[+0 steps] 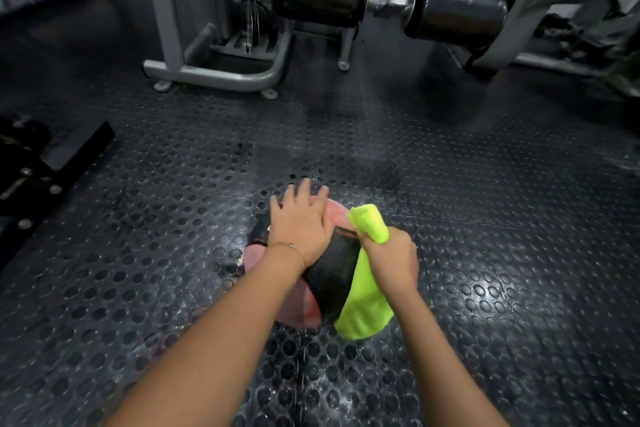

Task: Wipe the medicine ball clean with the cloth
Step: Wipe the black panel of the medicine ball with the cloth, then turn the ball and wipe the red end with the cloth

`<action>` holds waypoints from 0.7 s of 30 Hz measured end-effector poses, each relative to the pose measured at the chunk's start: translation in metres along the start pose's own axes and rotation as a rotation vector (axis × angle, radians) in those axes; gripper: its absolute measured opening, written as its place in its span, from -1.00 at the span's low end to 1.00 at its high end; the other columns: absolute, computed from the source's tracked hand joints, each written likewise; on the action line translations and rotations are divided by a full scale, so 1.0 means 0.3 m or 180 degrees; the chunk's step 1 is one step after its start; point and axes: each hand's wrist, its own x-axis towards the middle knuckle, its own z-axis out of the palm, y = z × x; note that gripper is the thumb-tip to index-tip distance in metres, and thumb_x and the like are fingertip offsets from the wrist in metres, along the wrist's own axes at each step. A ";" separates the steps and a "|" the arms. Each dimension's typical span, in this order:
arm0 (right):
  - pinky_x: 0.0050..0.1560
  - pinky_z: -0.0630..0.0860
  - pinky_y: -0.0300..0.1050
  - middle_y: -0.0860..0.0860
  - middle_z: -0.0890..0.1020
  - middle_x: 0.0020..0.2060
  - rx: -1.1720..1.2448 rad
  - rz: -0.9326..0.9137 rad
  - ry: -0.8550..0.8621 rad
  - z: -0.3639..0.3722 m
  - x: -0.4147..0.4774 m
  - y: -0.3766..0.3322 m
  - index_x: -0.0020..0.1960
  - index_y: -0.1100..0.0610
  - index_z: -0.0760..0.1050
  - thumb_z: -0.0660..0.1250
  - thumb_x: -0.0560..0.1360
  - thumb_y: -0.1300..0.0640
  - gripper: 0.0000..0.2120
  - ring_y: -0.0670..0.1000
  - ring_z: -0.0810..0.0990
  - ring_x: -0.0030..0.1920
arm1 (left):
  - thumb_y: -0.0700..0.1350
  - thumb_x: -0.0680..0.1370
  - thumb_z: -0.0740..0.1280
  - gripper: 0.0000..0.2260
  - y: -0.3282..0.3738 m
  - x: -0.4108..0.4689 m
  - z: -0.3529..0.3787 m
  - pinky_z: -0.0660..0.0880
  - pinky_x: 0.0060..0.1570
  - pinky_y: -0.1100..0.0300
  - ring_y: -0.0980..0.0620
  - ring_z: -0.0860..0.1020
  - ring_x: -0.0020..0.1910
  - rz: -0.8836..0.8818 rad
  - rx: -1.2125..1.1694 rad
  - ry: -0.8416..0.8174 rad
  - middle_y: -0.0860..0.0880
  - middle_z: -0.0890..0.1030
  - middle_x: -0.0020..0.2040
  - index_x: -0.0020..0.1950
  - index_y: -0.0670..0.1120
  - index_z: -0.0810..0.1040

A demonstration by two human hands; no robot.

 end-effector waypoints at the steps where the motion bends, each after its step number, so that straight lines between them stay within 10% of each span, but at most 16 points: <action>1: -0.19 0.43 -0.03 0.15 0.62 -0.22 -0.0083 -0.0132 -0.0040 0.006 -0.016 -0.003 -0.25 0.13 0.51 0.34 0.43 -0.06 -0.75 0.22 0.56 -0.15 | 0.08 0.61 0.01 -0.50 0.023 -0.007 0.000 0.06 0.41 -0.18 -0.17 0.09 0.50 -0.0432 -0.0144 -0.0037 -0.14 0.08 0.54 0.53 -0.02 0.07; 4: -0.24 0.37 -0.08 0.15 0.60 -0.25 -0.0128 -0.0289 -0.0176 0.005 -0.037 -0.016 -0.28 0.10 0.47 0.35 0.42 -0.04 -0.77 0.21 0.56 -0.16 | 0.07 0.61 0.01 -0.48 0.051 -0.029 0.008 0.04 0.41 -0.23 -0.19 0.06 0.51 -0.1031 -0.0564 -0.0064 -0.19 0.11 0.53 0.53 -0.11 0.07; 21: -0.26 0.39 -0.04 0.05 0.53 -0.40 -0.0010 -0.0339 -0.0350 -0.002 0.020 -0.017 -0.44 0.06 0.38 0.41 0.37 0.00 -0.69 0.14 0.52 -0.29 | -0.04 0.64 -0.03 -0.58 -0.052 -0.015 0.021 0.04 0.48 -0.02 -0.05 0.12 0.51 -0.0102 -0.0529 0.0060 -0.06 0.20 0.52 0.51 -0.04 0.17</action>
